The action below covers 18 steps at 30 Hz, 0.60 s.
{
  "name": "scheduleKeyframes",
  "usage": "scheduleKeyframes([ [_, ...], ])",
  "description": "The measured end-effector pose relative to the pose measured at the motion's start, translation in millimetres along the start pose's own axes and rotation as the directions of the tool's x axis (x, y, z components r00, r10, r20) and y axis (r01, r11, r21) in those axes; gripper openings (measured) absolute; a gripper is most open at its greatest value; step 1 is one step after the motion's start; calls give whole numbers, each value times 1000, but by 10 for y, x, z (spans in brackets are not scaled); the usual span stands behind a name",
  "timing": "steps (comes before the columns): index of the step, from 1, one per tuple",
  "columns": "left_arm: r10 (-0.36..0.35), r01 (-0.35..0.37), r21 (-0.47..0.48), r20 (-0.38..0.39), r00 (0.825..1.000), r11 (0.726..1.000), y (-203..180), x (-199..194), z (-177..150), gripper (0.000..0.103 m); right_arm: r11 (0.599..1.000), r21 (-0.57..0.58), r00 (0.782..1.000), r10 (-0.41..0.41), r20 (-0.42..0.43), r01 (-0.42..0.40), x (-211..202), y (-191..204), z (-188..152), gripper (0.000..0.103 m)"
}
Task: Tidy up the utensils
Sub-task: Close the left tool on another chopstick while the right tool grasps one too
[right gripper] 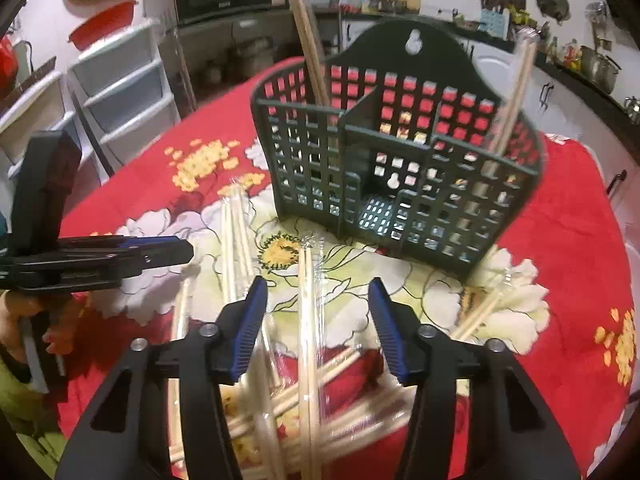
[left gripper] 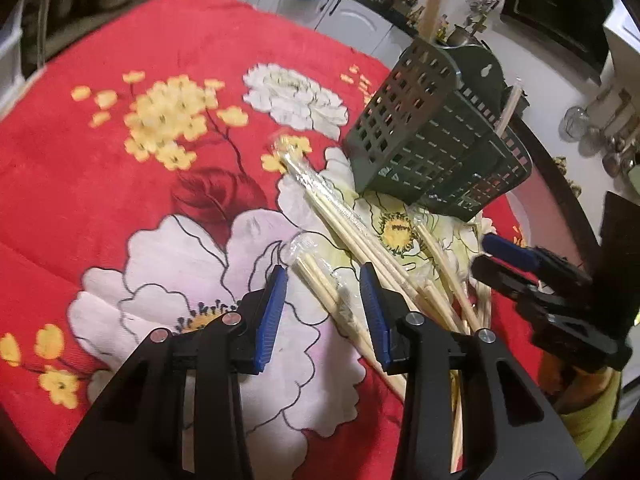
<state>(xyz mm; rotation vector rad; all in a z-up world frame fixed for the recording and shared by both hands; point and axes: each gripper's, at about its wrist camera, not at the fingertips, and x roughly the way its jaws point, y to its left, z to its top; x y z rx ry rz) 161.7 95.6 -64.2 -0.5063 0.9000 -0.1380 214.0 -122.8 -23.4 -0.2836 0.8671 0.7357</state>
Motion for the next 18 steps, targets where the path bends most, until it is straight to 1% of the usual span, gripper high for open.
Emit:
scheduleKeyframes([
  [2,-1,1,-13,-7,1000,1000,16,29,23,31,1000,6,999,17,-27,-17,96,5,37,41],
  [4,7,-7,-7,-8,1000,1000,12,53,53,31,999,13,998,32,-48,-31,178,9,84,41],
  [7,14,-14,-10,-8,1000,1000,18,87,61,31,999,12,997,31,-71,-30,273,40,155,41],
  [10,22,-22,-7,-10,1000,1000,10,106,93,32,999,13,995,32,-99,-31,370,49,198,38],
  [13,34,-33,14,-14,999,999,-47,133,112,38,998,51,991,40,-131,-33,489,-11,193,28],
  [15,50,-49,36,-14,999,998,-90,153,124,42,997,73,992,45,-122,-36,499,-66,161,16],
  [17,68,-68,53,-13,998,996,-133,178,138,43,994,94,992,59,-111,-48,462,-119,150,11],
  [18,78,-77,65,-11,997,995,-148,185,140,43,993,102,992,65,-105,-54,421,-150,135,11],
])
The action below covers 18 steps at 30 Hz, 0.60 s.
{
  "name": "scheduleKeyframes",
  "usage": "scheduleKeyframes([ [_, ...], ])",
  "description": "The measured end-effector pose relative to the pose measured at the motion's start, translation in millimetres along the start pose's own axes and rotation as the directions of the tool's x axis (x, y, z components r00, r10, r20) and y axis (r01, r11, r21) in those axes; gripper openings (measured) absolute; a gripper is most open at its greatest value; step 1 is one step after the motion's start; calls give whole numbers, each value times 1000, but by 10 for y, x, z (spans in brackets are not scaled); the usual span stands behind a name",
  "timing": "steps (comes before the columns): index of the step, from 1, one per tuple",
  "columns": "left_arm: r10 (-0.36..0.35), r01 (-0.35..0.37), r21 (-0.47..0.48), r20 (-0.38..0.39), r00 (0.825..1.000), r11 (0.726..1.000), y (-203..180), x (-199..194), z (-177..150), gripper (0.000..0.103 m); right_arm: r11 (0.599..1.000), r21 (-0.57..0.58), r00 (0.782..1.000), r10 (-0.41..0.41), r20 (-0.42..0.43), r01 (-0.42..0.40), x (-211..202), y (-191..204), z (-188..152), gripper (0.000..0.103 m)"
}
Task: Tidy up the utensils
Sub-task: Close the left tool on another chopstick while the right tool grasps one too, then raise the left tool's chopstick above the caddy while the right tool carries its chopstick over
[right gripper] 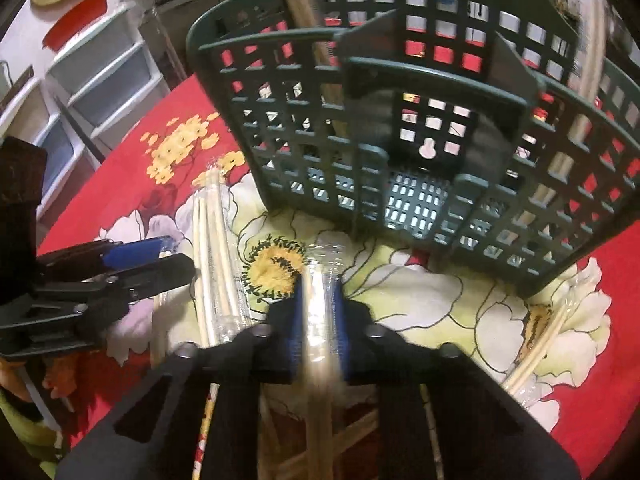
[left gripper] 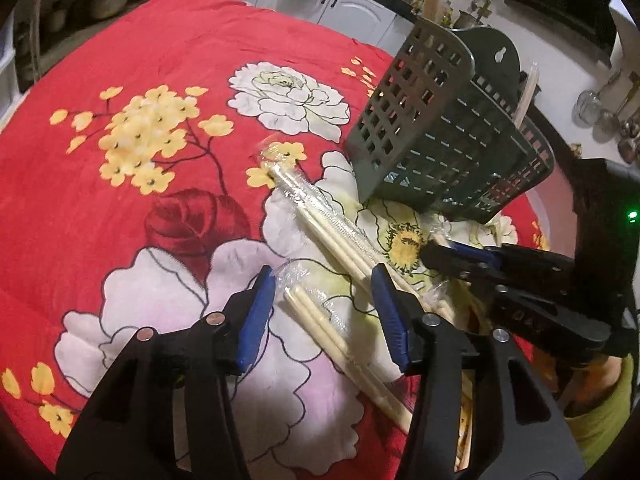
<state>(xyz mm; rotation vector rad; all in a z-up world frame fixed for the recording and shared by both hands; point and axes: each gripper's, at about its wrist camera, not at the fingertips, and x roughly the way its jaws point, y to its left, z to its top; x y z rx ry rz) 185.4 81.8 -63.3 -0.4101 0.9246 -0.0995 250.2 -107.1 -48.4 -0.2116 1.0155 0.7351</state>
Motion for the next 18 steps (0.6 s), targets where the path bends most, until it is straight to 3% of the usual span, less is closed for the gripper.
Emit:
scheduleKeyframes([
  [4,52,-52,49,3,999,997,-42,39,19,36,1000,11,997,-24,70,23,-254,-87,-85,11],
  [7,79,-79,54,6,997,995,-24,39,30,21,999,26,991,-28,131,25,-432,-135,-113,11],
  [8,95,-96,52,6,995,994,-9,47,38,12,999,26,989,-31,148,27,-487,-151,-118,11],
  [12,84,-85,36,12,996,996,74,21,39,5,999,20,977,-37,208,33,-692,-138,-154,10],
  [18,56,-57,34,36,998,998,79,-101,101,3,999,25,953,-41,300,35,-1052,-167,-241,10],
])
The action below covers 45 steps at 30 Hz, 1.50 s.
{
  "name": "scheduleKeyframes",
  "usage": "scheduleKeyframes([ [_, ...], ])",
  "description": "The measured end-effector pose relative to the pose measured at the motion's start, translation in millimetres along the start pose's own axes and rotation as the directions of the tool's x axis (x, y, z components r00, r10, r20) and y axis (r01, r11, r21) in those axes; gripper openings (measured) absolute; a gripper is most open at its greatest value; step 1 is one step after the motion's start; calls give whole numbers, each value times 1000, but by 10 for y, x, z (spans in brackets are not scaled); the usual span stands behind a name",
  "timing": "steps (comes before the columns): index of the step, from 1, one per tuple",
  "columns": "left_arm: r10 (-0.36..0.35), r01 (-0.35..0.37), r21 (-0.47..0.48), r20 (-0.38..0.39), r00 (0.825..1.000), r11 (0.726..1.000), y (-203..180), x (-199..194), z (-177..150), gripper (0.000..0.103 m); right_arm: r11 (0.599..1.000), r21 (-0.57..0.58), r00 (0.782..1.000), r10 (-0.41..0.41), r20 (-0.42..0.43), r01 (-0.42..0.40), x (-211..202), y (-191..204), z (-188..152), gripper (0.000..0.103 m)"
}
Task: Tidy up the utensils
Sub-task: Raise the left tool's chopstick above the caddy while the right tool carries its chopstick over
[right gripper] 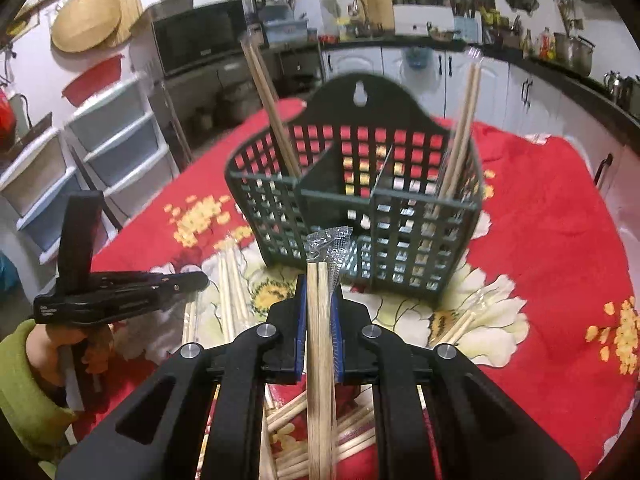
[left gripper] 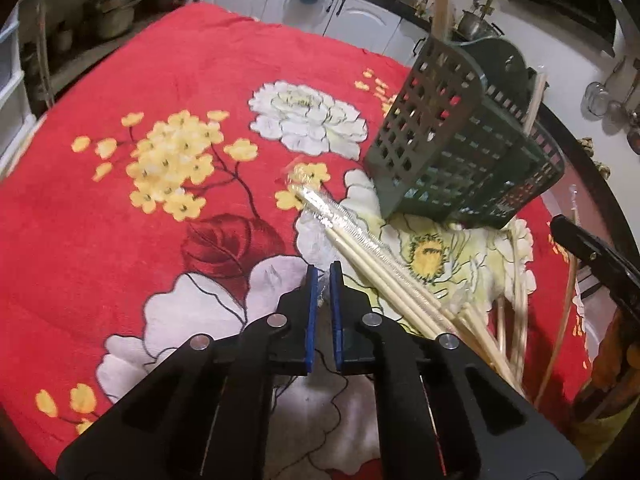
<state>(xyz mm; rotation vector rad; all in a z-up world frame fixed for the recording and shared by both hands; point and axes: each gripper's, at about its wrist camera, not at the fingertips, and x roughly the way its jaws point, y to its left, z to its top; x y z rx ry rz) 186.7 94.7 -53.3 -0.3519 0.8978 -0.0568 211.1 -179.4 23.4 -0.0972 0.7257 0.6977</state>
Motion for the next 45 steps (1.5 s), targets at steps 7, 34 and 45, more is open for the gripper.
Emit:
scheduleKeyframes([
  [7,-37,35,30,71,997,999,-159,-315,52,3,1000,13,996,-16,90,15,-286,-46,32,10],
  [34,-222,144,270,286,932,952,-1101,-1217,562,2,997,52,938,-79,339,65,-1086,-82,242,5],
  [45,-283,169,332,332,900,928,-1461,-1321,727,2,996,57,909,-89,407,72,-1323,-106,371,5],
])
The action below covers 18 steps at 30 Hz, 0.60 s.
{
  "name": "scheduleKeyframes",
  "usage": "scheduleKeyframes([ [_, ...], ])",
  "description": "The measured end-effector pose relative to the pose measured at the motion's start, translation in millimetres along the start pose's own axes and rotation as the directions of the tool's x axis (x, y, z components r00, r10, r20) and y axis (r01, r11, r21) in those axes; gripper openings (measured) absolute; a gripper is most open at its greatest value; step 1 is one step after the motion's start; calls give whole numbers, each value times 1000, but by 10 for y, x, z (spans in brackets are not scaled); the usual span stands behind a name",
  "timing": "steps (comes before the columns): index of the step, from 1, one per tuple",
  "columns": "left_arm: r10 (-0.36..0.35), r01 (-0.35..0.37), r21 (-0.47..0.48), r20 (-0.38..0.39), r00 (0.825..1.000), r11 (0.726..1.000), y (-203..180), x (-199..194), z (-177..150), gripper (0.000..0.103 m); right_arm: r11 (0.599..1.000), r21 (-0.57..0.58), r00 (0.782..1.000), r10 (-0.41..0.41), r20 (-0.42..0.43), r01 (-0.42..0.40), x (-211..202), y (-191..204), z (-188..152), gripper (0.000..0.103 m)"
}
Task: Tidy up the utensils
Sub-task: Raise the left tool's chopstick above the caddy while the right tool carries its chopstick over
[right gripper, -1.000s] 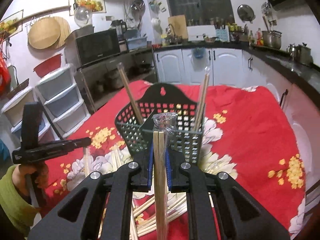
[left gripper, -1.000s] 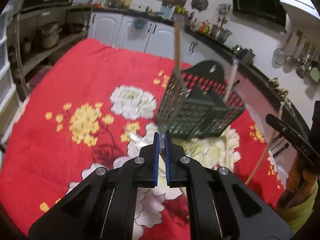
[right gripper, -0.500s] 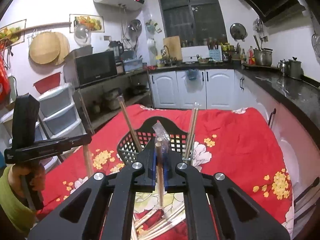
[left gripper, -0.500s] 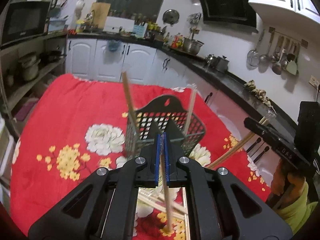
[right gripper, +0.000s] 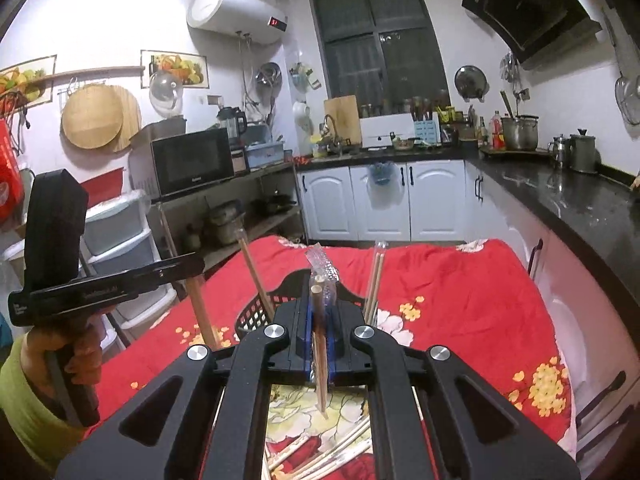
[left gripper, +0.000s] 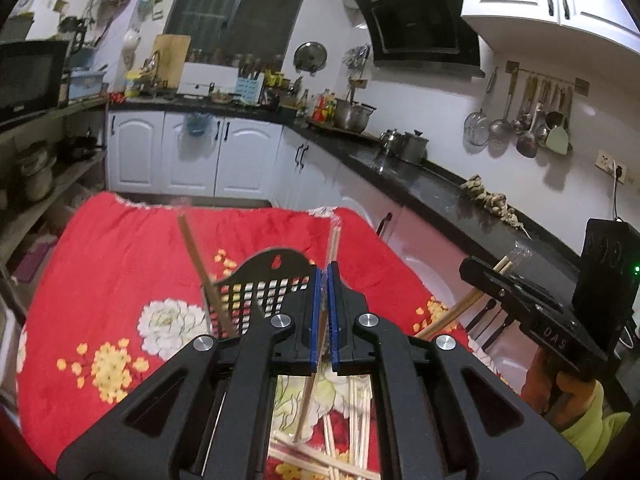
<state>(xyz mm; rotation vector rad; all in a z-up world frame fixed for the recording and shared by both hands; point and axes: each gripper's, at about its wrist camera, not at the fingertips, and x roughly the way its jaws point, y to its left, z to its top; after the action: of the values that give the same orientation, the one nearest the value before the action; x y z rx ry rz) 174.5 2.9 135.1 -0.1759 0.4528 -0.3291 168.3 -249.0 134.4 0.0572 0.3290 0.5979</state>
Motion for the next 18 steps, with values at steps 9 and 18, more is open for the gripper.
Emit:
scheduleKeyframes([
  [9,-16,14,38,62,998,999,-142,-4,244,2,1000,17,999,-3,44,2,-43,-55,157,5],
  [18,-17,11,42,134,991,999,-206,-36,528,2,1000,3,995,3,95,-3,-71,-27,373,5],
])
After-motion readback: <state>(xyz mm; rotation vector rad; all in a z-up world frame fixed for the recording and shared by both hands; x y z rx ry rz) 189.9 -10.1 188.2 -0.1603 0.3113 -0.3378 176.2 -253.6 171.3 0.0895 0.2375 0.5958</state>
